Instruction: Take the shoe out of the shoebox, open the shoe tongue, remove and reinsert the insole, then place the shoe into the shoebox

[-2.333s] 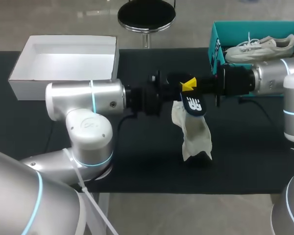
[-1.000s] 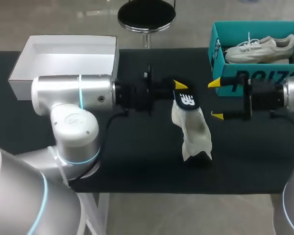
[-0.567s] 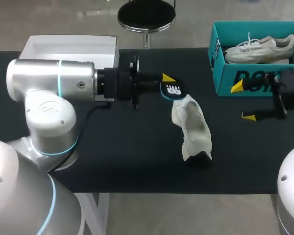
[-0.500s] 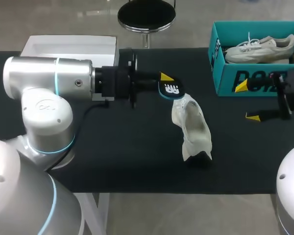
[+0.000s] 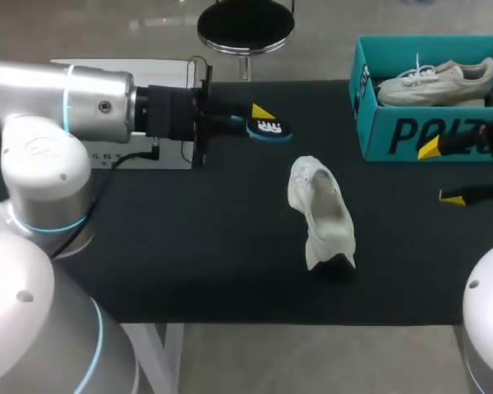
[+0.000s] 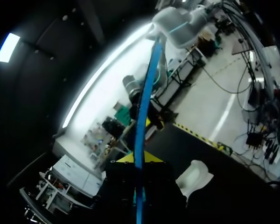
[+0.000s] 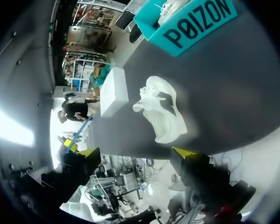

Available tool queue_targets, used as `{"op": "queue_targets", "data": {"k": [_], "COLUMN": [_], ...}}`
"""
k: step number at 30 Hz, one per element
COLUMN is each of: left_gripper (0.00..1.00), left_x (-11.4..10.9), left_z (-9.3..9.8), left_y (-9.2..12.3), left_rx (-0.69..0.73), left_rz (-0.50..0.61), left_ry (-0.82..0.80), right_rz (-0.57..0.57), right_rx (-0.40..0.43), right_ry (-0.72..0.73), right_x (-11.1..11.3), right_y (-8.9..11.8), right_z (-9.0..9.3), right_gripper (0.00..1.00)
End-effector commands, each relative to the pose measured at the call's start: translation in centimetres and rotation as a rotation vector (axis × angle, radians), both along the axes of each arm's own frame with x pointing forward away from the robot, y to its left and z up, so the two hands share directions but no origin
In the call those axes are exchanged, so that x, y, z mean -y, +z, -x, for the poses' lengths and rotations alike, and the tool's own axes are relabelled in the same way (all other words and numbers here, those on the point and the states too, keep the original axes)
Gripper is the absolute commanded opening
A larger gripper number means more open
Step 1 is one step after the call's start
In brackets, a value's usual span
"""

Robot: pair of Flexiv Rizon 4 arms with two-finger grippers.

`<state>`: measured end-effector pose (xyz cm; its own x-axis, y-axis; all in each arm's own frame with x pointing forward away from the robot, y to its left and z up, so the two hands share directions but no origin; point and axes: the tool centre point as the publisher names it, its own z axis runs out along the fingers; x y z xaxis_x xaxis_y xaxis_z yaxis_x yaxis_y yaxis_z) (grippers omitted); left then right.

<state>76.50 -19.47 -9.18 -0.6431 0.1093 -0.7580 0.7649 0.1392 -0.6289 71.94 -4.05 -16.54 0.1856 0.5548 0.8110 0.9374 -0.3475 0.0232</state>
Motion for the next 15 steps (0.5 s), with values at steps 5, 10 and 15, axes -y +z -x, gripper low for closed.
{"op": "queue_targets", "data": {"k": [5, 10, 15], "left_gripper": [0.0, 0.0, 0.0], "left_x": [-1.9, -2.0, -1.8], "left_z": [0.6, 0.8, 1.0], "left_y": [1.2, 1.8, 2.3], "left_rx": [-0.023, -0.037, -0.061], "left_rz": [-0.04, -0.044, -0.041], "left_ry": [-0.032, -0.044, -0.079], "right_rz": [0.226, 0.303, 0.354], "right_rx": [0.167, 0.259, 0.302], "right_ry": [0.15, 0.289, 0.386], "right_x": [3.7, 5.0, 5.4], "right_y": [3.6, 5.4, 6.6], "right_z": [3.6, 4.6, 4.2], "right_gripper": [1.0, 1.0, 1.0]}}
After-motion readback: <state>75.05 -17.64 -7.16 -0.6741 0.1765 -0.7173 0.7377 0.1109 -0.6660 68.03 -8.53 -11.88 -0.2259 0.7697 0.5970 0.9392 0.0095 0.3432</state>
